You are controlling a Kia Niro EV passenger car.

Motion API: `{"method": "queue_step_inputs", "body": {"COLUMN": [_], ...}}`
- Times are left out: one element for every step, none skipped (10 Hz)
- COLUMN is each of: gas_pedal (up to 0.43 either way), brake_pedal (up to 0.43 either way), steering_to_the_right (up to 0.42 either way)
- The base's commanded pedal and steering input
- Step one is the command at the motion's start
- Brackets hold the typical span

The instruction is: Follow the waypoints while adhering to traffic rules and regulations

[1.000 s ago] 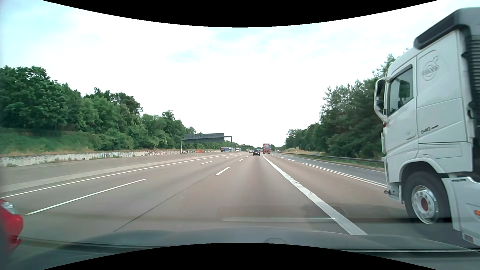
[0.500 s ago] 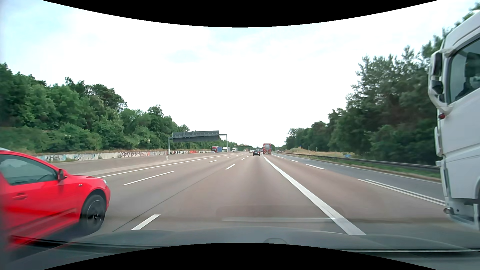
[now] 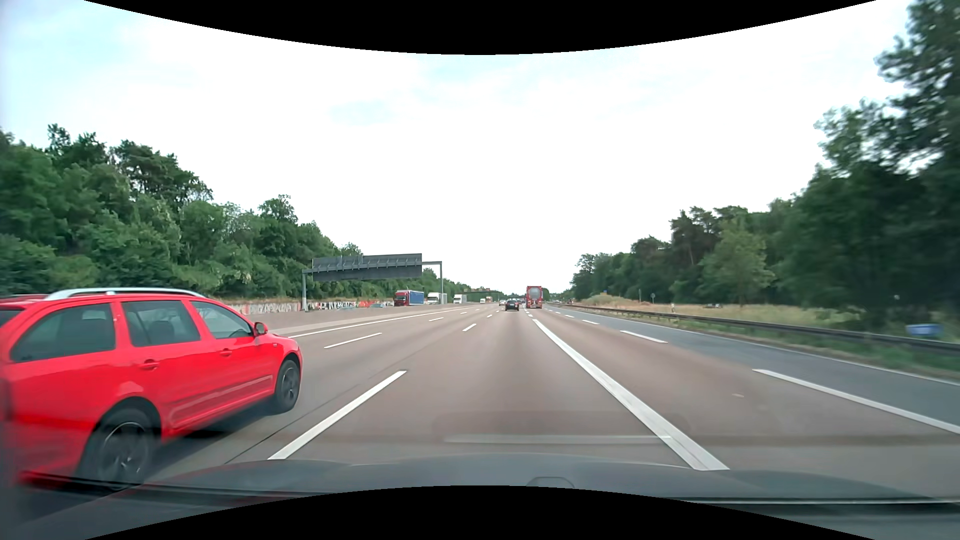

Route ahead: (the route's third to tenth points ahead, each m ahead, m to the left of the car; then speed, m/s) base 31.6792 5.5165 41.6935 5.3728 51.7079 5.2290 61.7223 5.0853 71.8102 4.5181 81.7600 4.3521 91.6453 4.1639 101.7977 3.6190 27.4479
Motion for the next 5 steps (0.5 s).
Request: {"method": "queue_step_inputs", "body": {"gas_pedal": [0.157, 0.157, 0.157, 0.157, 0.157], "brake_pedal": [0.0, 0.0, 0.0, 0.0, 0.0], "steering_to_the_right": [-0.002, -0.002, -0.002, -0.002, -0.002]}}
